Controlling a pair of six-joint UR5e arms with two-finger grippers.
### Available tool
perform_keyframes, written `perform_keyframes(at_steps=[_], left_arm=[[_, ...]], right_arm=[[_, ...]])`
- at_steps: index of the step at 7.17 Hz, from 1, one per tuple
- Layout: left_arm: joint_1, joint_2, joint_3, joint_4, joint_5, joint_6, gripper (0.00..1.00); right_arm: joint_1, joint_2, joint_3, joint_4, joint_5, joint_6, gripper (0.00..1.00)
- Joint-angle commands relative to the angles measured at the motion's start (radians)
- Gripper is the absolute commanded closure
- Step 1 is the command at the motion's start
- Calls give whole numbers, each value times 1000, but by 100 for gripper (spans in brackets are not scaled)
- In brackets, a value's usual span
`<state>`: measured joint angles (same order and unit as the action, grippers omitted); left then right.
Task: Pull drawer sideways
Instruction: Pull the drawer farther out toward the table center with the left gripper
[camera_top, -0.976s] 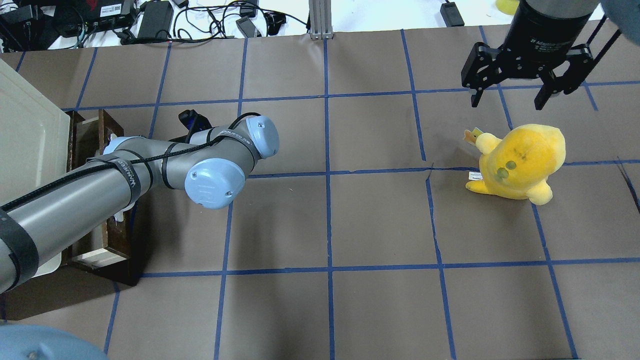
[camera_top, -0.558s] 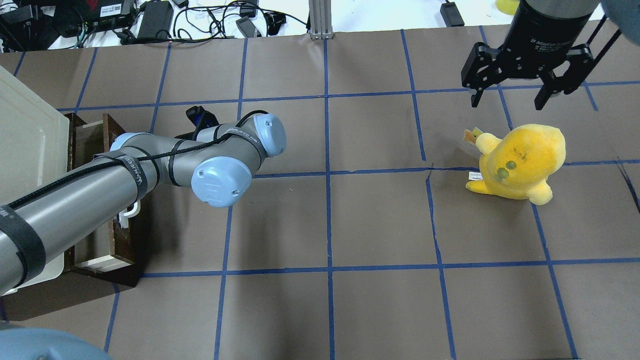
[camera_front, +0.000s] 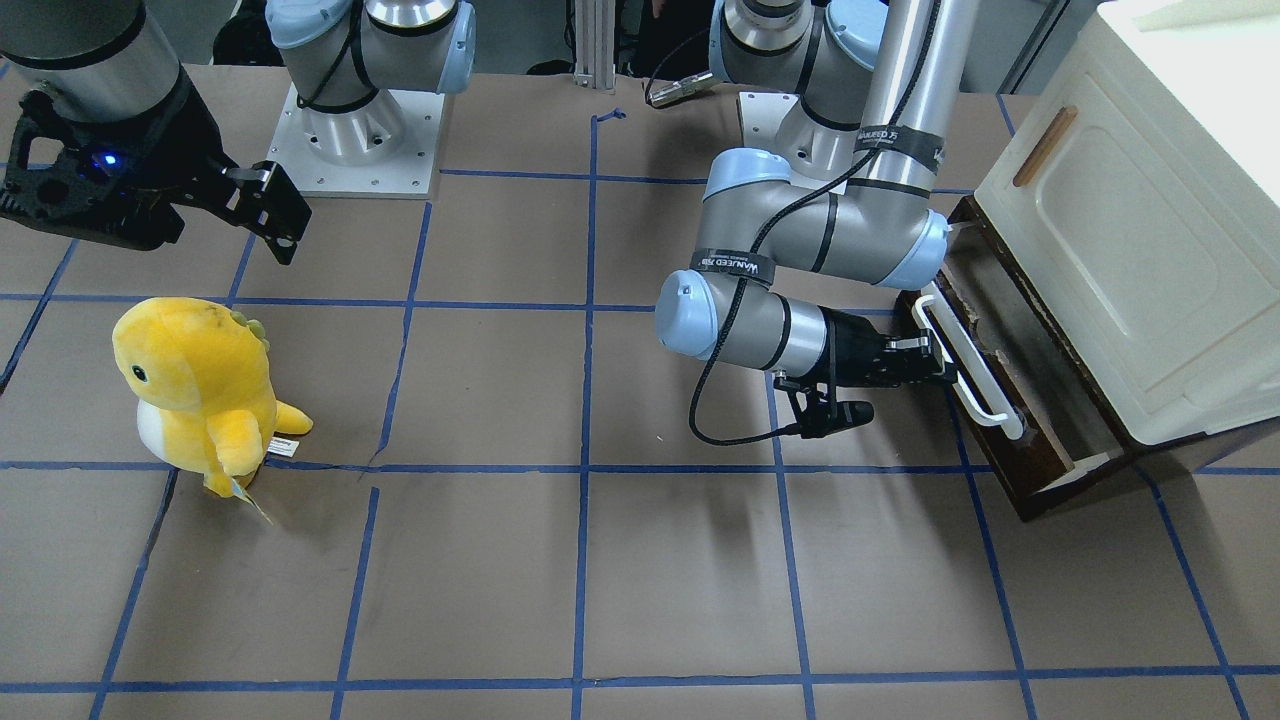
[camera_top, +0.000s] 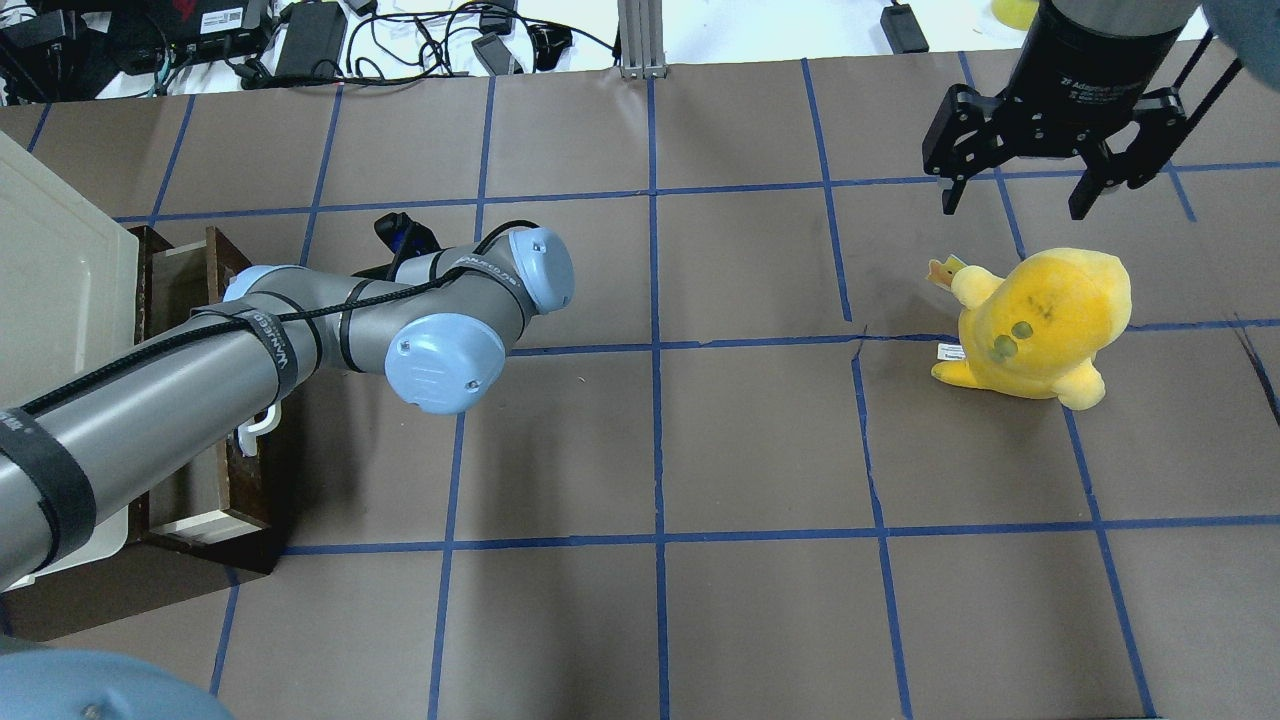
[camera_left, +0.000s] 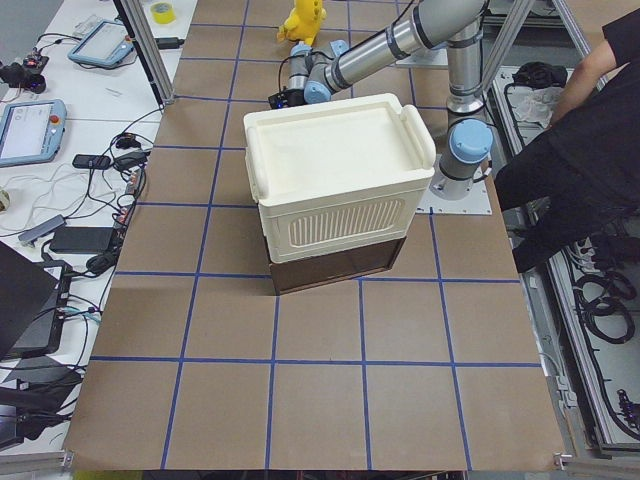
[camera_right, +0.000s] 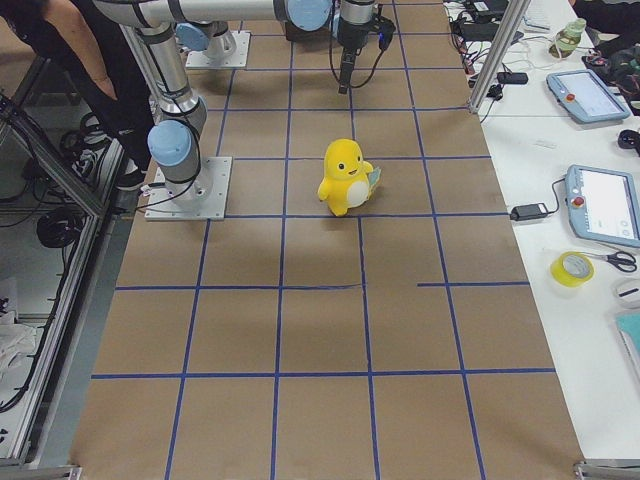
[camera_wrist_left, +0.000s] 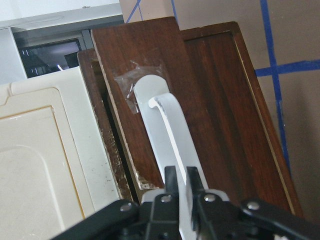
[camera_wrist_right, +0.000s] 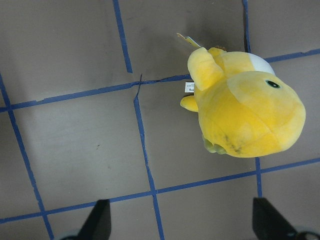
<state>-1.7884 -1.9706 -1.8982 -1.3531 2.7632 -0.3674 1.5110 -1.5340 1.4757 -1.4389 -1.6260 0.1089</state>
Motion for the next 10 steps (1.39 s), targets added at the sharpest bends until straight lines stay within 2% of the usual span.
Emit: perform_keyframes(at_steps=[1,2,3,7,9,10], left_arm=[[0,-19,5,9,-11,-80,54],[1,-7,-1,8,-10,-137,20],[1,-13,8,8,-10,-139,1],[11,-13,10,9,4,-145,0],[33,-16,-7,-4,-5,-245,0],[34,-11,-12,-18,-1,-281,8]], right_arm=[[0,0,0,0,0,0,0],[0,0,0,0,0,0,0],[0,0,0,0,0,0,0],[-2,0,0,0,0,0,0],[0,0,0,0,0,0,0],[0,0,0,0,0,0,0]])
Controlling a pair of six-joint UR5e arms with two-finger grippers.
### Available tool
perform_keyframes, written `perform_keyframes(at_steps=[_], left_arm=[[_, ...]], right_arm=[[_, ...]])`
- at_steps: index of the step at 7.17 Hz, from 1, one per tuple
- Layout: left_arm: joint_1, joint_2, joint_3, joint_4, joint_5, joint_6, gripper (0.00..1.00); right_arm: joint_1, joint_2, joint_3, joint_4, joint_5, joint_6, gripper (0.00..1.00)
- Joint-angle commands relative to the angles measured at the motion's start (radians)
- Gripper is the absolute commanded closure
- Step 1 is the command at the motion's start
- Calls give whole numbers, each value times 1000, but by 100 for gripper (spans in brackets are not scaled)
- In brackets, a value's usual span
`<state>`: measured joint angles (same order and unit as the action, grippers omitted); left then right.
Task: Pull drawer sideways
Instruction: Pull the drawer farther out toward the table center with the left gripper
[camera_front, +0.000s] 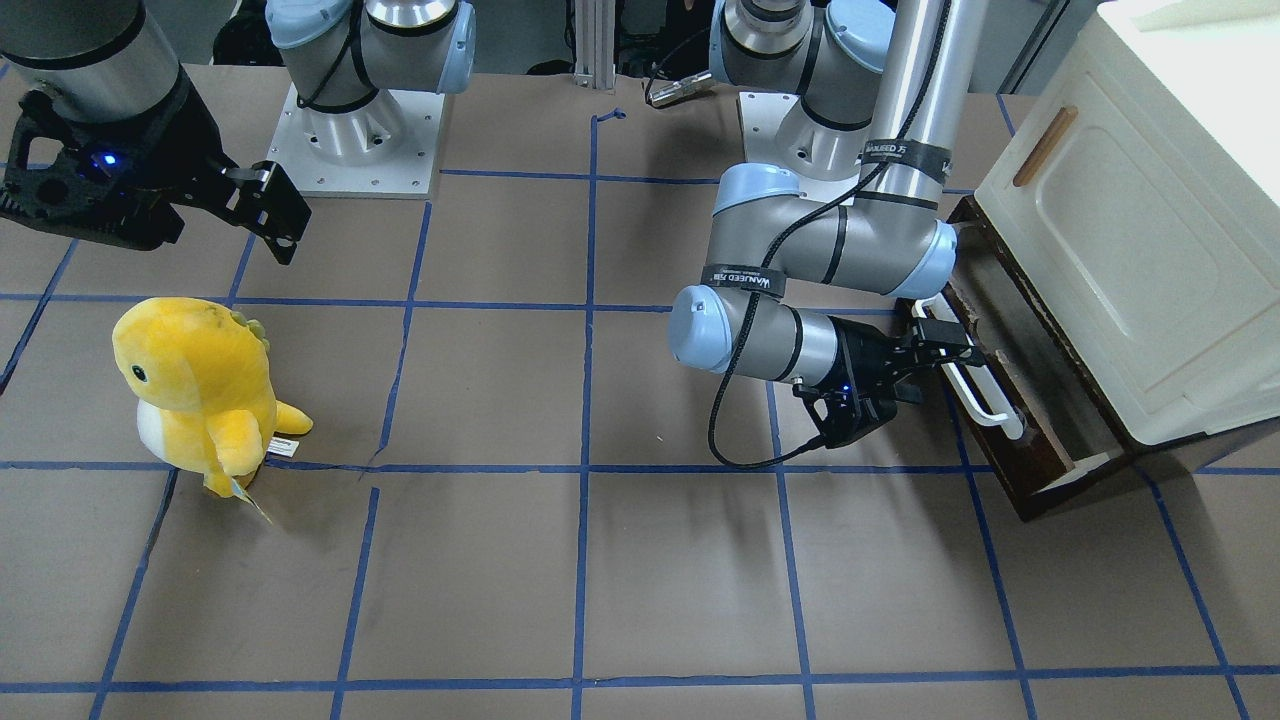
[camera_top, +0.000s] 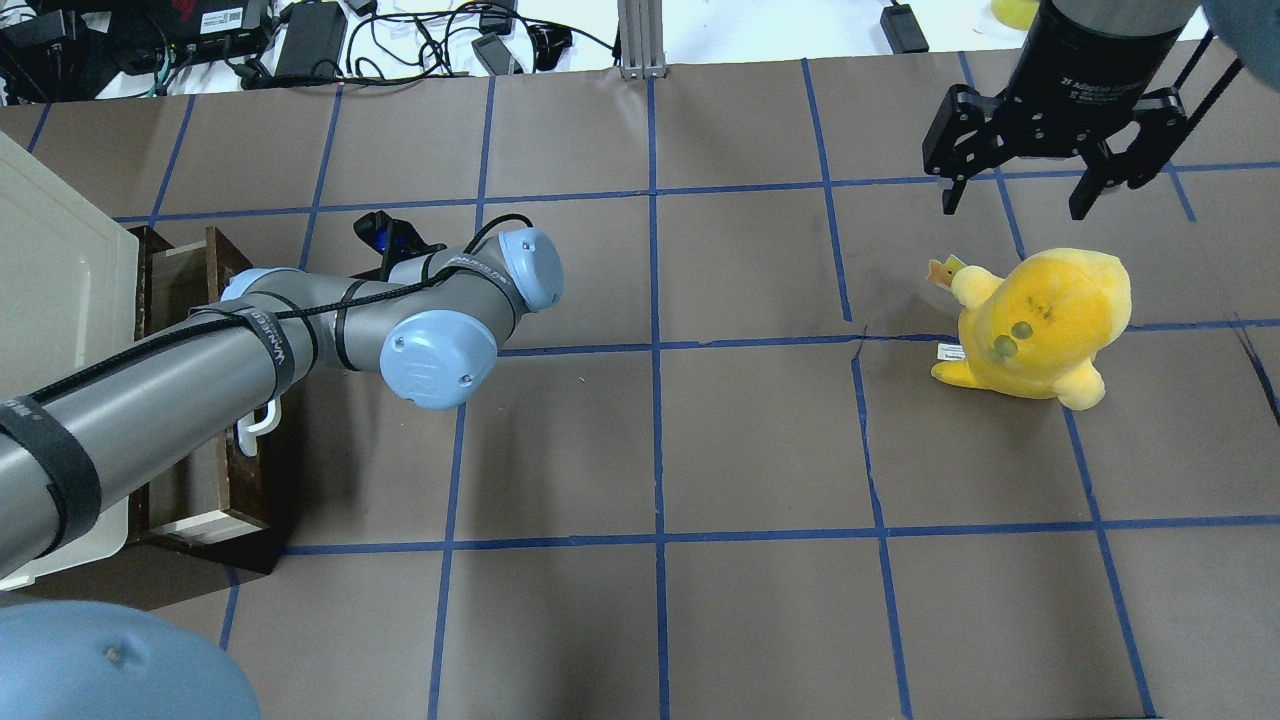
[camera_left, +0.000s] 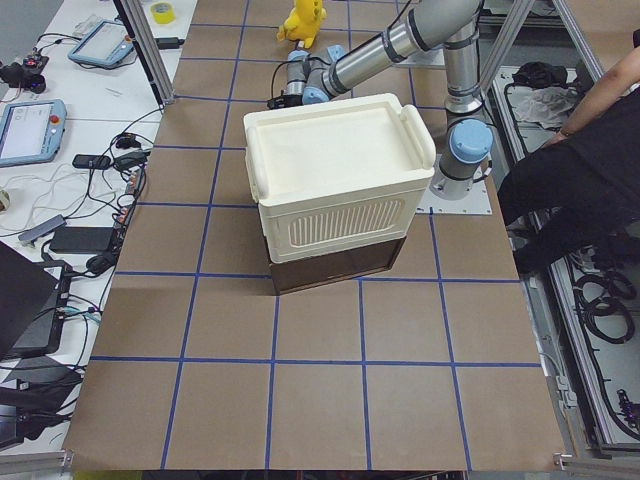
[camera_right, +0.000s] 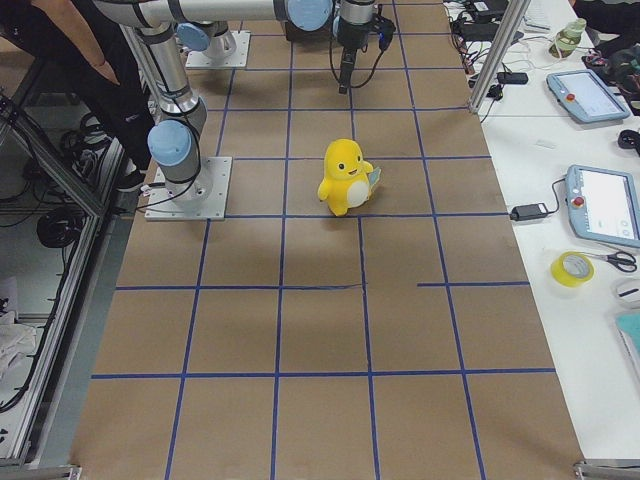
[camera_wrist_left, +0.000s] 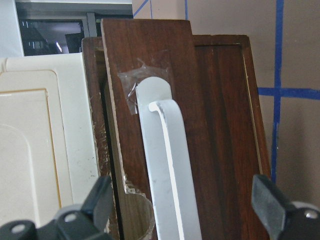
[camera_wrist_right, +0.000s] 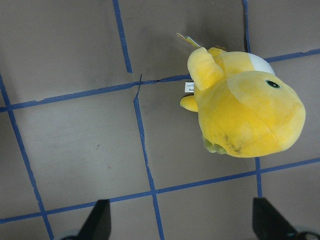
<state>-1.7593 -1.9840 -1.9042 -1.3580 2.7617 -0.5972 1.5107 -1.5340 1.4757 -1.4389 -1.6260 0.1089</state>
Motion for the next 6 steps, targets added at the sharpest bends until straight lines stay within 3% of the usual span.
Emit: perform_keyframes(at_steps=[1,2,4,6], left_arm=[[4,7,-3,-24,4,-47,13],[3,2,0,-27,6,-46,14],[-5,-9,1,-27,-2,-47,39],[-5,2,-1,-27,-2,-46,49]], right_arm=[[0,0,0,0,0,0,0],[-1,0,0,0,0,0,0],[0,0,0,0,0,0,0],[0,0,0,0,0,0,0]])
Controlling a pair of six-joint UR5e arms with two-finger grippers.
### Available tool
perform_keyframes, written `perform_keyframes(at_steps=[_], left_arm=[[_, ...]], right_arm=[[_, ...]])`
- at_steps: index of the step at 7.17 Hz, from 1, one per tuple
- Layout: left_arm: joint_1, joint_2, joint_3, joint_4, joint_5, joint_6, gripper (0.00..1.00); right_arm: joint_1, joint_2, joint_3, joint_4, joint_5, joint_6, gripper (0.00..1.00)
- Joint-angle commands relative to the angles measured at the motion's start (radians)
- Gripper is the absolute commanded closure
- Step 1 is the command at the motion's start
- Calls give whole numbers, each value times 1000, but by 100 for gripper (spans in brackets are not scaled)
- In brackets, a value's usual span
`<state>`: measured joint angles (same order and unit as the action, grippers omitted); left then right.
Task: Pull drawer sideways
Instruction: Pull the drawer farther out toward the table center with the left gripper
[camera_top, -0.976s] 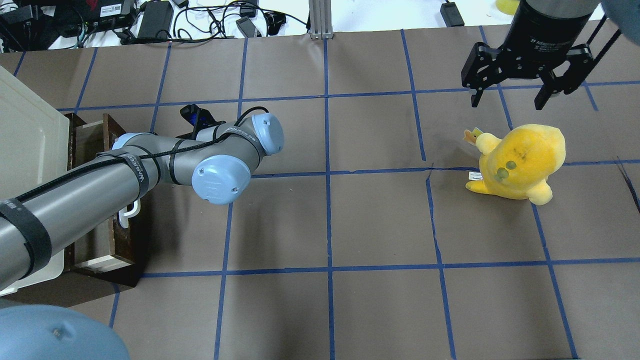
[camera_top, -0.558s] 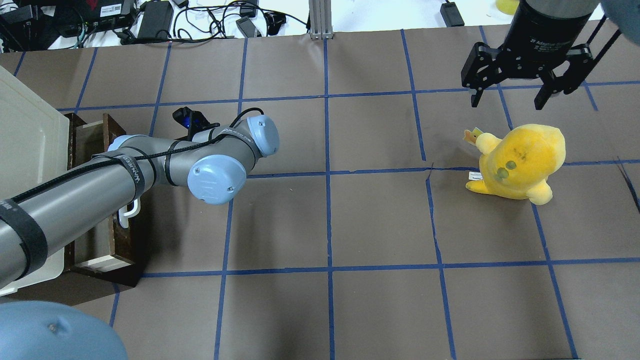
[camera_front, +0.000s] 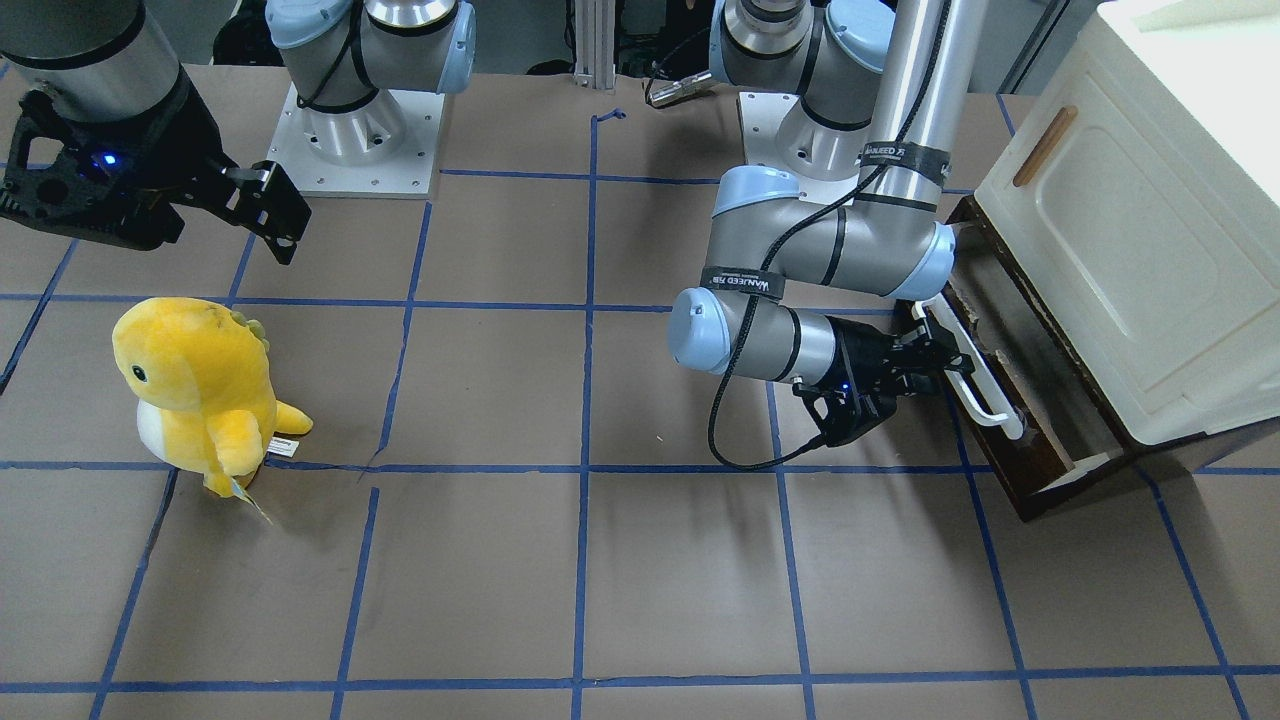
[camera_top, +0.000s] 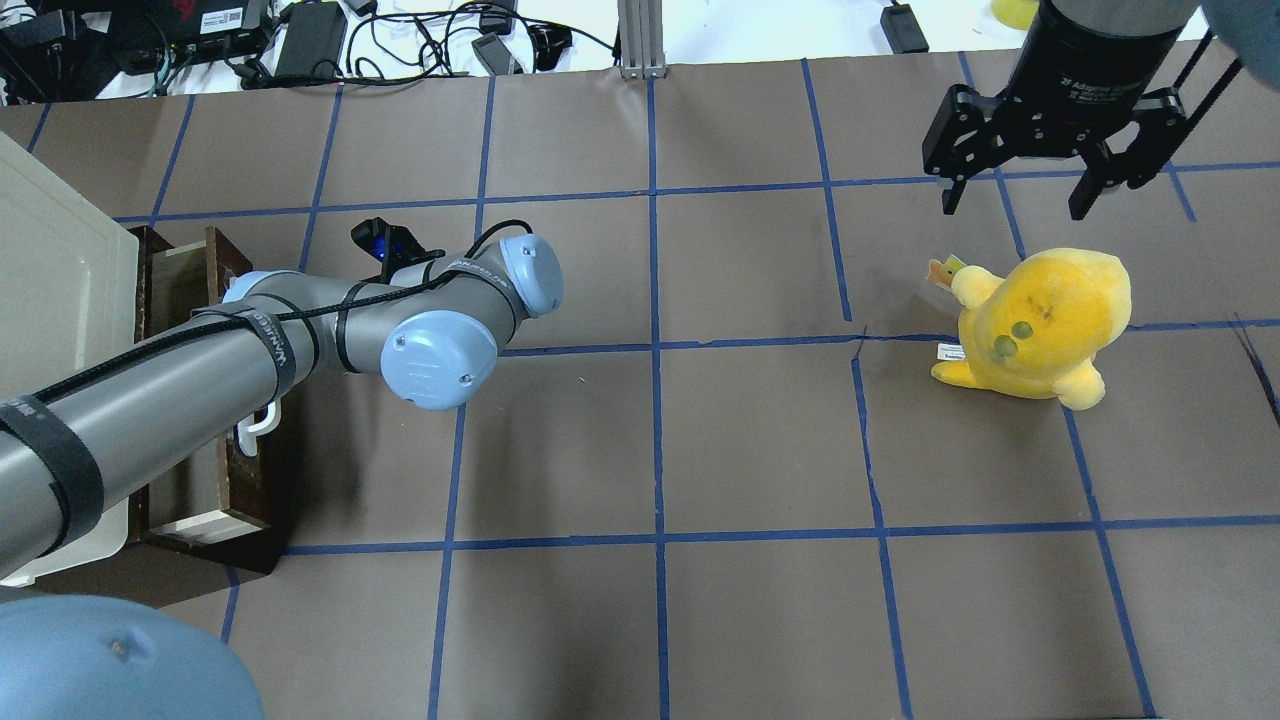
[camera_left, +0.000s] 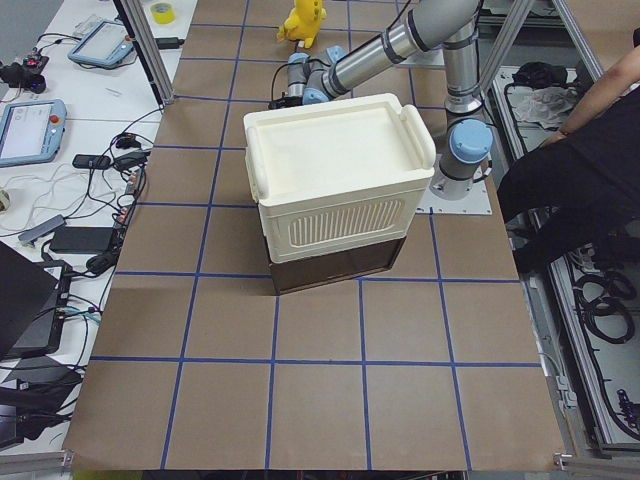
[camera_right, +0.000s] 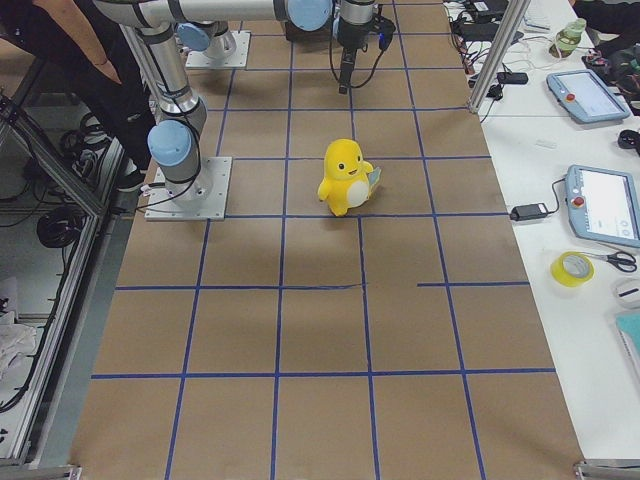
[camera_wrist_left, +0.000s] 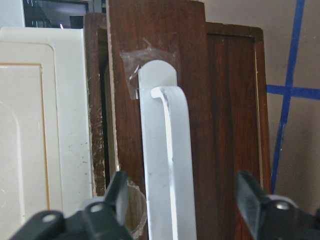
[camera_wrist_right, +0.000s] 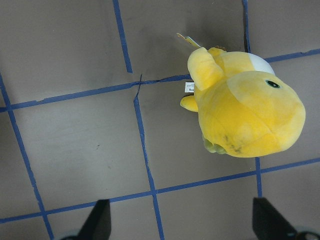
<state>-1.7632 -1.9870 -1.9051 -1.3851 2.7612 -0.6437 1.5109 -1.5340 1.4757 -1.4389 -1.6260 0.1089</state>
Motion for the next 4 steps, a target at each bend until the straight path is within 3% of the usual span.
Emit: perform_keyframes(at_steps=[1,4], left_arm=[[-1,13,0,-2,-3,1,60],[1,14,-3,-2,-5,-2,69]], right_arm=[[-1,0,0,0,0,0,0],[-1,0,0,0,0,0,0]])
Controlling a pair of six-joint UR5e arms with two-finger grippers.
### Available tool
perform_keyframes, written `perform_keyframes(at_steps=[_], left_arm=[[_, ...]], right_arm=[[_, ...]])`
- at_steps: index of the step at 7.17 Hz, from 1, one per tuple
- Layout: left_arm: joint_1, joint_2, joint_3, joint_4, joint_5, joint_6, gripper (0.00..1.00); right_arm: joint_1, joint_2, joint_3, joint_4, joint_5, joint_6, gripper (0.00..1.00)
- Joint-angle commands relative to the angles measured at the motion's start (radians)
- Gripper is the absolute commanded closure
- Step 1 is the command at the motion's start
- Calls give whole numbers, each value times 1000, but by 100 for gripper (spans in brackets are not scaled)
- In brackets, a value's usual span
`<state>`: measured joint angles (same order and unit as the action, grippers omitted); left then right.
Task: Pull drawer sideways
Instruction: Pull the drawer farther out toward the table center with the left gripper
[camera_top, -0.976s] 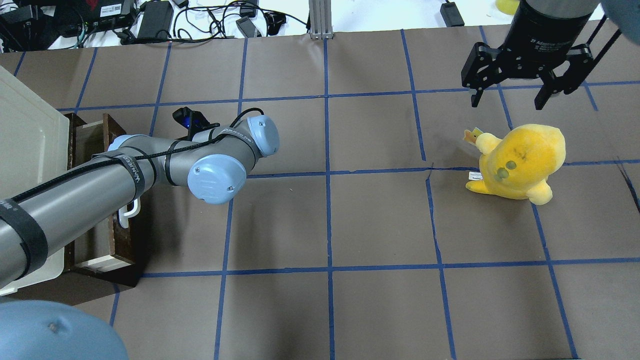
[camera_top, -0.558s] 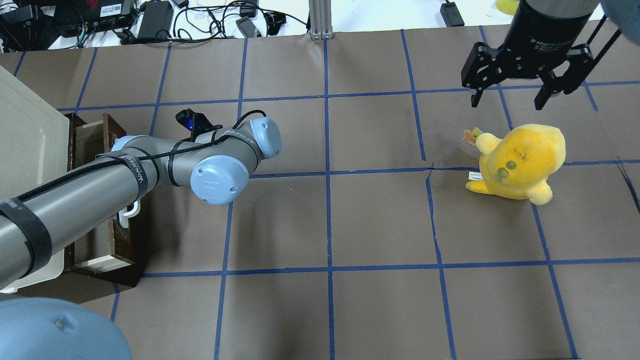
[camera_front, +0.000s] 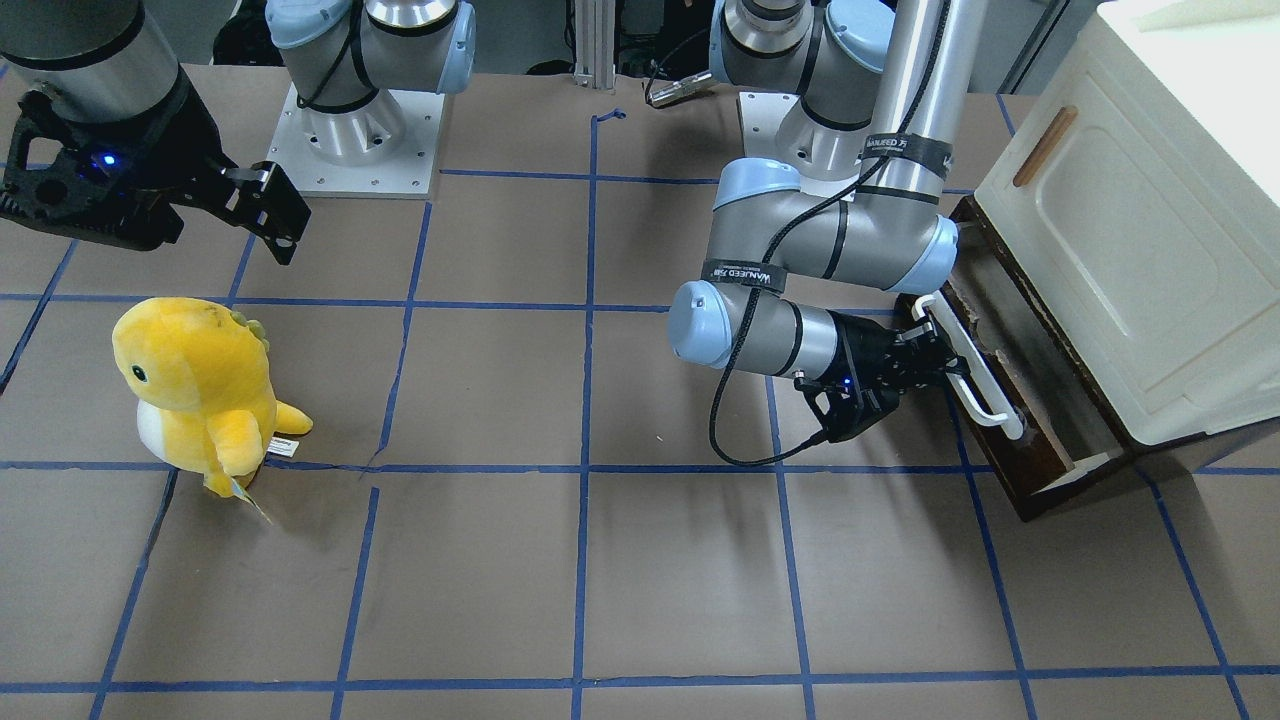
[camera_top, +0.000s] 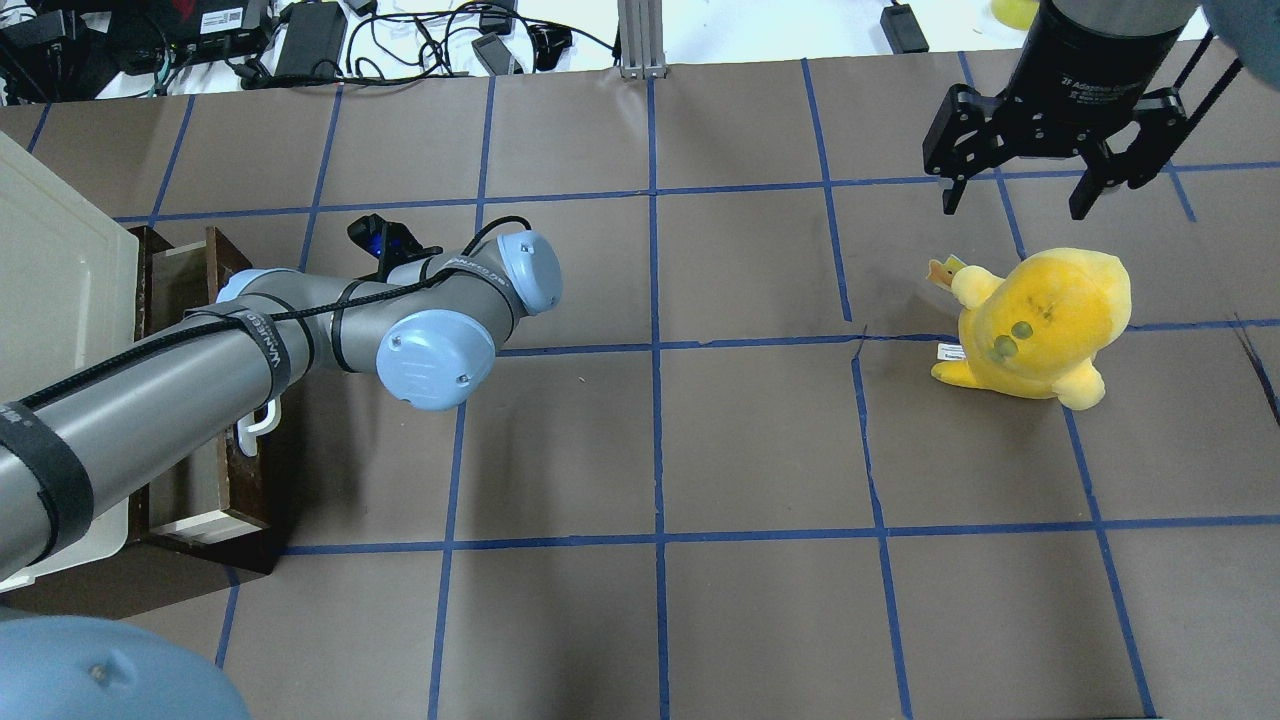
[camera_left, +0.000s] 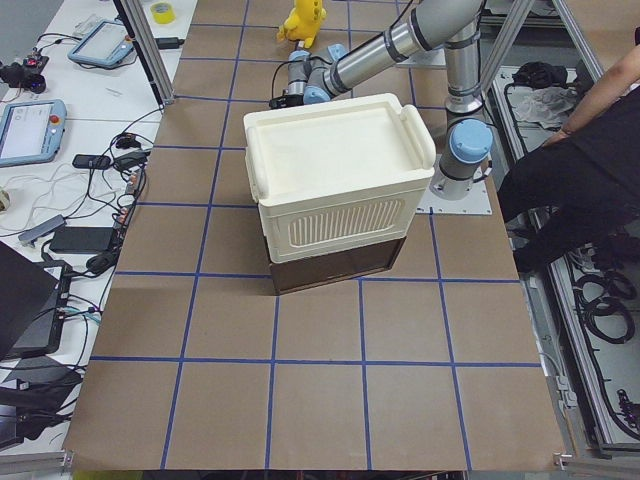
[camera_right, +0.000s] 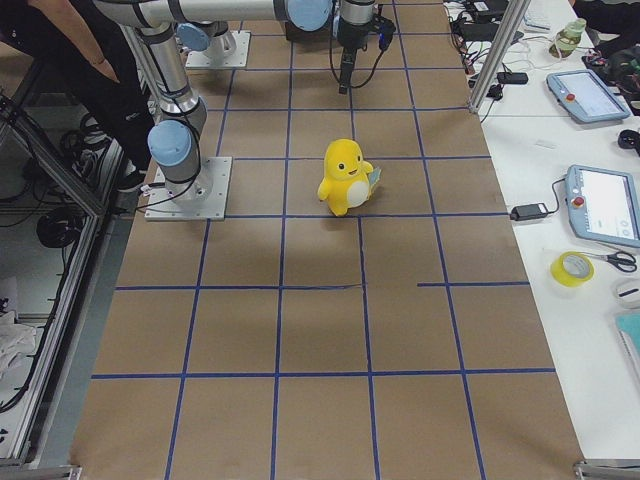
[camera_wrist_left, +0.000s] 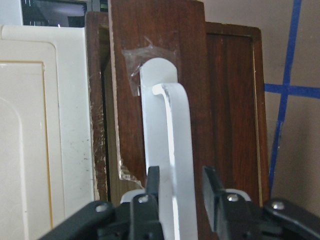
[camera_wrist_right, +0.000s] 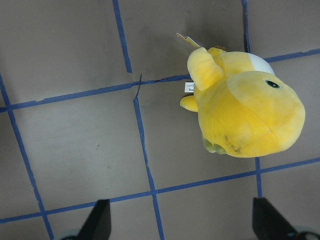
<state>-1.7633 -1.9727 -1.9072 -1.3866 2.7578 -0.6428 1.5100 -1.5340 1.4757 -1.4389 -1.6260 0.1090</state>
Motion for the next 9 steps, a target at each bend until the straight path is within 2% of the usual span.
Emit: perform_keyframes(at_steps=[1,3,9], left_arm=[[1,0,-1,0,-1,-5,70],[1,0,0,0,-1,-1,77],[-5,-9,8,1,-1,9,78]], right_arm=[[1,0,0,2,0,0,0],[1,0,0,0,0,0,0],[1,0,0,0,0,0,0]])
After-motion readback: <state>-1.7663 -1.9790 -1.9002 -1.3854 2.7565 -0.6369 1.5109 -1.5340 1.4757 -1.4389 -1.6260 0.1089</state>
